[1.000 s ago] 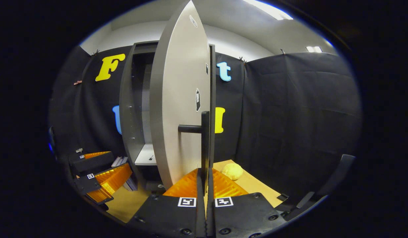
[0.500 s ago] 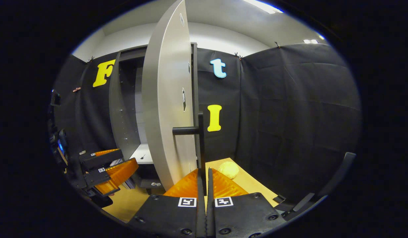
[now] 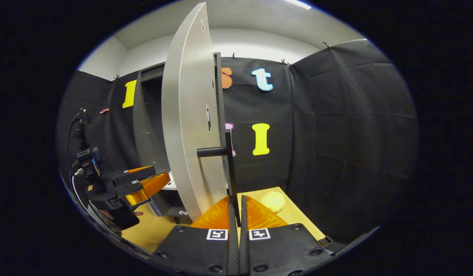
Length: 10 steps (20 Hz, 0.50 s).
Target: Open the cabinet door with the right hand, grasp the bottle in the cabinet with the left hand and place it on the coaster, then close the cabinet door with the right hand.
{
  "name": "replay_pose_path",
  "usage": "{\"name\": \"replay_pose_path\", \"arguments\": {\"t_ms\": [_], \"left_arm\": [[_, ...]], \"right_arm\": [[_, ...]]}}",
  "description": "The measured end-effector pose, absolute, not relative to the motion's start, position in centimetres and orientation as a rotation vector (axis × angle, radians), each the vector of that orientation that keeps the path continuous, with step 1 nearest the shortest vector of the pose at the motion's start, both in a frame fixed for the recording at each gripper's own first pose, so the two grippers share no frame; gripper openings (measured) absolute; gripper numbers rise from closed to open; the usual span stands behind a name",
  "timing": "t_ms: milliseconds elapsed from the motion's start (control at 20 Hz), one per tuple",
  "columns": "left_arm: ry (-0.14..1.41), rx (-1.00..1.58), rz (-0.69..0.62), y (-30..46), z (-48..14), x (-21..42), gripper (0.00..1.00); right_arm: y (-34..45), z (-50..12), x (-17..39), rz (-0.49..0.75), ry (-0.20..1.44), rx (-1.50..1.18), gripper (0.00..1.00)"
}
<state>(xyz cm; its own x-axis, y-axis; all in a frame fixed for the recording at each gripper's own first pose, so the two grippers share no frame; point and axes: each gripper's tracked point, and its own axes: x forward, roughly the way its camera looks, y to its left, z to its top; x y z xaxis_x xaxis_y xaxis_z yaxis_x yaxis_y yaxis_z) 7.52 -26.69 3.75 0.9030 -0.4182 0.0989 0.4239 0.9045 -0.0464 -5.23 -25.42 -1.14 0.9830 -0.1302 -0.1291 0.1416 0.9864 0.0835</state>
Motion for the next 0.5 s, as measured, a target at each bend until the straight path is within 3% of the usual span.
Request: {"name": "replay_pose_path", "arguments": {"t_ms": [50, 100, 200, 500], "left_arm": [[-0.080, -0.072, -0.426, -27.1, 3.6, 8.0, 0.92], [-0.073, -0.075, -0.417, -27.3, 3.6, 8.5, 0.92], [-0.065, -0.072, -0.394, -27.3, 3.7, 9.6, 0.92], [-0.052, -0.057, -0.320, -26.2, 3.3, 12.8, 0.92]], "right_arm": [[-25.9, -1.1, -5.2, -0.121, 0.125, 0.096, 0.09], [-26.2, -1.2, -5.1, -0.109, 0.126, 0.095, 0.05], [-26.6, -1.1, -5.1, -0.091, 0.128, 0.097, 0.09], [-26.8, 0.1, -8.2, -0.109, 0.096, 0.075, 0.06]]}}
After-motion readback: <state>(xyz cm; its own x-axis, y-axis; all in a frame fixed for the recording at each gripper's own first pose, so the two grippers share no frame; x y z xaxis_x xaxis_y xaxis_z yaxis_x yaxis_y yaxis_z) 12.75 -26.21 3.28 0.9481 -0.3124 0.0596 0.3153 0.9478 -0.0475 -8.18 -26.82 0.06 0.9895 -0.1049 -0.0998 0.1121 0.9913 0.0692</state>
